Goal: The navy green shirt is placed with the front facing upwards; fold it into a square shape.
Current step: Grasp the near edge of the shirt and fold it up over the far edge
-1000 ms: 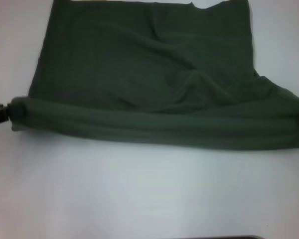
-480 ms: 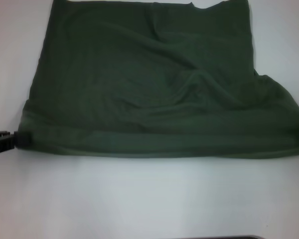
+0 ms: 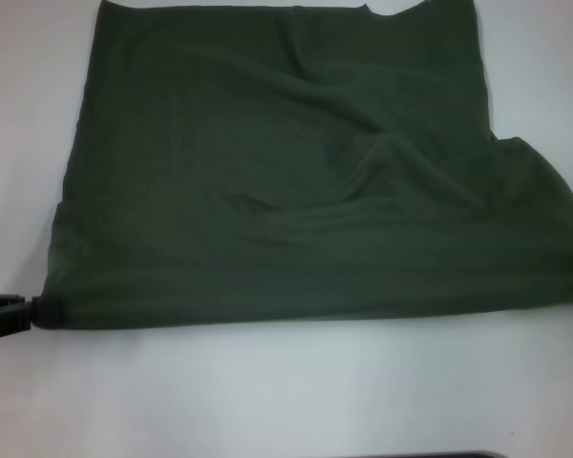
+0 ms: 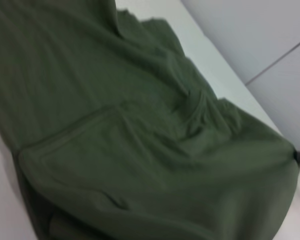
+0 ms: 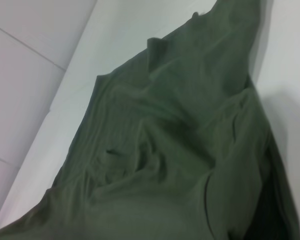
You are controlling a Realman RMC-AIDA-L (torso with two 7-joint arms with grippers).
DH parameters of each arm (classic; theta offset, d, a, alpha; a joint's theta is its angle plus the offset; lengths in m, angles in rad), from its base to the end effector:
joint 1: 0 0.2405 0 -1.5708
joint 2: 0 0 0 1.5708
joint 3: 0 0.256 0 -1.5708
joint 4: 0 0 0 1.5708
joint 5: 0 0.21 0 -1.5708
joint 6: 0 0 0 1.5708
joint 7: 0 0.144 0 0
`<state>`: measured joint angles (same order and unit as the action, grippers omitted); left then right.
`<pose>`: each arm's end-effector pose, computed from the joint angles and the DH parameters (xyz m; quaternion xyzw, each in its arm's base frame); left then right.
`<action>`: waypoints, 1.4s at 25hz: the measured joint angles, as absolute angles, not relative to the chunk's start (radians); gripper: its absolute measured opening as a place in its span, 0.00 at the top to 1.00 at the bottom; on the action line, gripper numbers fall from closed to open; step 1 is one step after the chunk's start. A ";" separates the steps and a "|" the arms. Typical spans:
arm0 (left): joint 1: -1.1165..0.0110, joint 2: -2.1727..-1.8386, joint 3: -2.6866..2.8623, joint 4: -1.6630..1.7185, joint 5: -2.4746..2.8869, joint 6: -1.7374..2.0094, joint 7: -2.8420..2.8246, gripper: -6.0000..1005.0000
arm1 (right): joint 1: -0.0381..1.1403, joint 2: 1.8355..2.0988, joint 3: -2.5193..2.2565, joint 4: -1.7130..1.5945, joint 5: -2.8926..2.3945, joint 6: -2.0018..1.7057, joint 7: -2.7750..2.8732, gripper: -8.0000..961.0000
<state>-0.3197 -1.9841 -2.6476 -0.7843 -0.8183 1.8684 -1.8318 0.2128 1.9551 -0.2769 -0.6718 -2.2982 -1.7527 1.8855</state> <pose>-0.3473 0.2341 0.0615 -0.8525 -0.4958 -0.1588 0.0477 0.3955 0.2010 0.0781 -0.7451 0.6050 0.2355 0.1526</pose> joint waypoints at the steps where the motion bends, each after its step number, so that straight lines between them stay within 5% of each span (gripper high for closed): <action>1: -0.320 -1.982 -2.648 -0.782 -0.812 1.870 -1.832 0.95 | 0.211 1.952 -0.272 -0.672 -2.298 -1.752 1.885 0.96; 35: -0.345 -1.950 -2.650 -0.763 -0.785 1.891 -1.802 0.95 | 0.214 1.933 -0.243 -0.661 -2.295 -1.771 1.877 0.96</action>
